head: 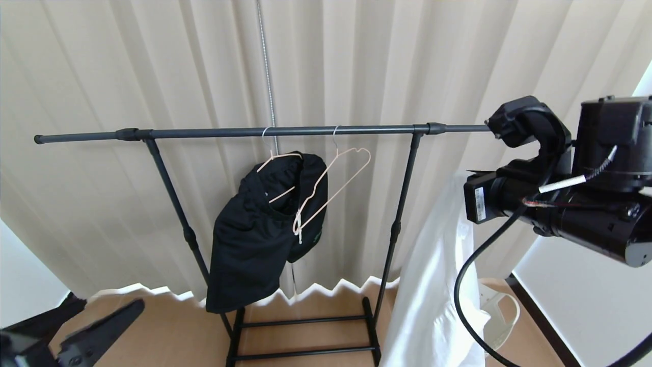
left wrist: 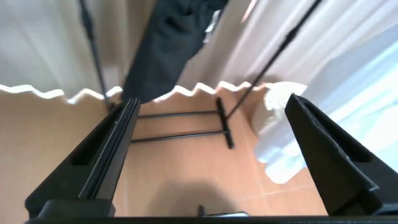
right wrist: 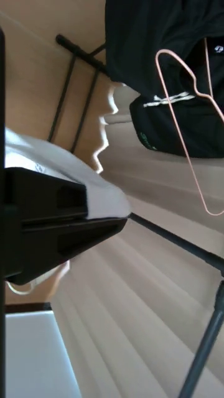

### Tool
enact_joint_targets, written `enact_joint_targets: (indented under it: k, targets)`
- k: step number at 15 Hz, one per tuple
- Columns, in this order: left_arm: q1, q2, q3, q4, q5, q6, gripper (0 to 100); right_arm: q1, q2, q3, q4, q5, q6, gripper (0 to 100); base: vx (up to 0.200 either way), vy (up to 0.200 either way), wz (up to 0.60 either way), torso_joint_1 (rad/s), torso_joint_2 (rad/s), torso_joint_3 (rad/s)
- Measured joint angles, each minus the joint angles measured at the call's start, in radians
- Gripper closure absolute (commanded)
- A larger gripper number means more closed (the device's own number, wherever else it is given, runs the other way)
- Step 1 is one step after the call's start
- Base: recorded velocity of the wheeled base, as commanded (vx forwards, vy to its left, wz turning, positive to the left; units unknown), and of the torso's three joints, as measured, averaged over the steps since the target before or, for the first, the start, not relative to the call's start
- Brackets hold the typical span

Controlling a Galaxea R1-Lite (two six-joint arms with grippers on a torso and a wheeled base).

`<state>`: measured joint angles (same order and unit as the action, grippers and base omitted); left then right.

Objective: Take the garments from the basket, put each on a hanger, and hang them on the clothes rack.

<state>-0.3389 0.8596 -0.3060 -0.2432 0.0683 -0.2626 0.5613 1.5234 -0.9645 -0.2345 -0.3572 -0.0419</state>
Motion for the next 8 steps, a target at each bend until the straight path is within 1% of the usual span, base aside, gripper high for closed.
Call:
enact_joint_targets:
  k: [1,2,3,5,8]
  targets:
    - [-0.046,0.091,-0.067,-0.014,0.018,-0.017,0,0.005,0.009,-0.088,0.174,0.002,0.107,100,0.000,0.000,0.00,0.000,0.00,0.000]
    - [-0.099,0.183,-0.128,-0.021,0.047,-0.030,0,0.015,0.024,-0.178,0.316,0.008,0.217,100,0.000,0.000,0.00,0.000,0.00,0.000]
    - [-0.150,0.267,-0.180,-0.031,0.083,-0.039,0,0.024,0.046,-0.245,0.383,0.013,0.283,100,0.000,0.000,0.00,0.000,0.00,0.000]
    - [-0.255,0.421,-0.263,-0.039,0.150,-0.048,0,0.043,0.092,-0.315,0.398,0.019,0.311,100,0.000,0.000,0.00,0.000,0.00,0.000]
    - [-0.374,0.595,-0.359,-0.044,0.185,-0.051,0,0.090,0.153,-0.331,0.353,-0.003,0.344,100,0.000,0.000,0.00,0.000,0.00,0.000]
